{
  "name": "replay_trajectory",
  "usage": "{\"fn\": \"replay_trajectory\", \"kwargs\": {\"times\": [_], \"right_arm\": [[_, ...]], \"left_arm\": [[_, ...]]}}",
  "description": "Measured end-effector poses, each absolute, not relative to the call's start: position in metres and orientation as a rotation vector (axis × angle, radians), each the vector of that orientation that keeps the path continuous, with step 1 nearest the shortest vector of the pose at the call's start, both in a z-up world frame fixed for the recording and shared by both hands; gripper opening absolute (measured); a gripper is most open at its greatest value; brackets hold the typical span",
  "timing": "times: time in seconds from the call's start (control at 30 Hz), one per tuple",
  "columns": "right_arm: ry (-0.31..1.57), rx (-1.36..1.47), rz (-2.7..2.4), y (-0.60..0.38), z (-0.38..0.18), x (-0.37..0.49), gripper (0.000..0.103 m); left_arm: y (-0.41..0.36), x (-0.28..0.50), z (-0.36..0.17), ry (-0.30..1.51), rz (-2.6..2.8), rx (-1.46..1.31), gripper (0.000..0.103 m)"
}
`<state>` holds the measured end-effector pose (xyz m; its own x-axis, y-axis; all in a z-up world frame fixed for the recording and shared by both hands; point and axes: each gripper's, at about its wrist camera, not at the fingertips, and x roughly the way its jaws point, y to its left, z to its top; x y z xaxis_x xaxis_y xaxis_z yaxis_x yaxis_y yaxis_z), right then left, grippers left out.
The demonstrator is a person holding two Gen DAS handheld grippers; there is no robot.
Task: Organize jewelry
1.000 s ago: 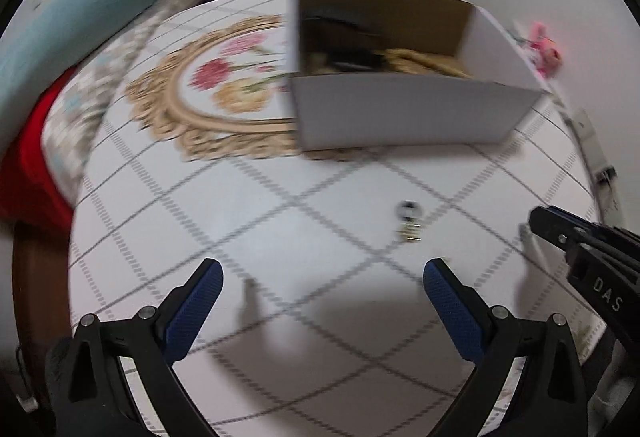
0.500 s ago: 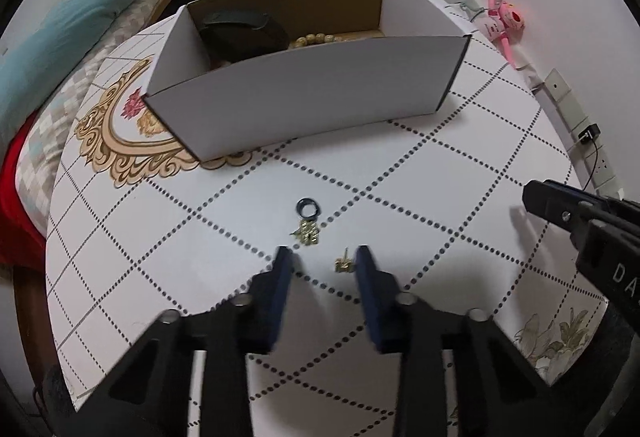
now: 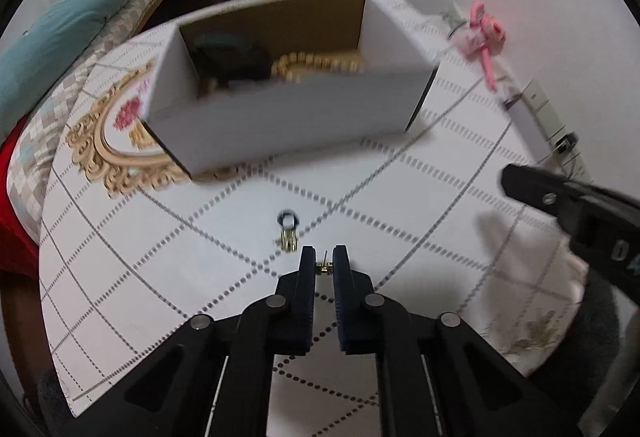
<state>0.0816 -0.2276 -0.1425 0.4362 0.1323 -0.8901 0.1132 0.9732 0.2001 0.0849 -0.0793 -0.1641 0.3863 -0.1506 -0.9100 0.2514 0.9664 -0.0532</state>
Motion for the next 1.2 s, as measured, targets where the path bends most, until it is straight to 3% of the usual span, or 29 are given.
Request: {"fn": "replay_trajectory", "kwargs": {"times": [0.27,0.67,0.73,0.77,0.8,0.87,0.97,1.03,1.07,1.1,1.13,1.17,1.2], "right_arm": [[1.046,0.283,0.132,-0.214,-0.088,0.138,0.013],[1.238,0.144,0.163,-0.19,-0.12,0.256,0.014],[1.271,0.134,0.154,-0.191,-0.127,0.263,0.015],[1.272,0.131,0.147,-0.192,-0.128,0.266,0.018],[1.269,0.132,0.144,-0.194,-0.127,0.267,0.021],[1.259,0.129,0.135,-0.195,-0.124,0.267,0.039],[1.245,0.119,0.116,-0.197,-0.119,0.266,0.044],[1.238,0.109,0.096,-0.198,-0.117,0.263,0.049],[1.233,0.092,0.082,-0.197,-0.116,0.261,0.061],[1.229,0.068,0.07,-0.196,-0.116,0.258,0.071],[1.231,0.049,0.061,-0.196,-0.117,0.256,0.09],[1.235,0.026,0.053,-0.195,-0.119,0.253,0.098],[1.238,0.009,0.048,-0.194,-0.121,0.25,0.098]], "left_arm": [[-0.057,0.141,-0.088,1.075,-0.287,-0.05,0.006],[-0.031,0.231,-0.117,1.224,-0.176,-0.083,0.009],[-0.03,0.235,-0.116,1.225,-0.154,-0.074,0.016],[-0.03,0.236,-0.114,1.22,-0.142,-0.066,0.029],[-0.029,0.237,-0.111,1.209,-0.126,-0.053,0.051],[-0.027,0.237,-0.106,1.182,-0.092,-0.037,0.078],[-0.022,0.239,-0.102,1.156,-0.062,-0.021,0.08],[-0.018,0.24,-0.102,1.151,-0.04,-0.01,0.092],[-0.017,0.239,-0.103,1.146,-0.031,-0.004,0.102],[-0.016,0.238,-0.103,1.138,-0.025,0.002,0.103],[-0.014,0.236,-0.104,1.128,-0.015,0.014,0.103],[-0.013,0.234,-0.106,1.12,-0.004,0.027,0.103],[-0.013,0.233,-0.107,1.116,0.002,0.033,0.103]]}}
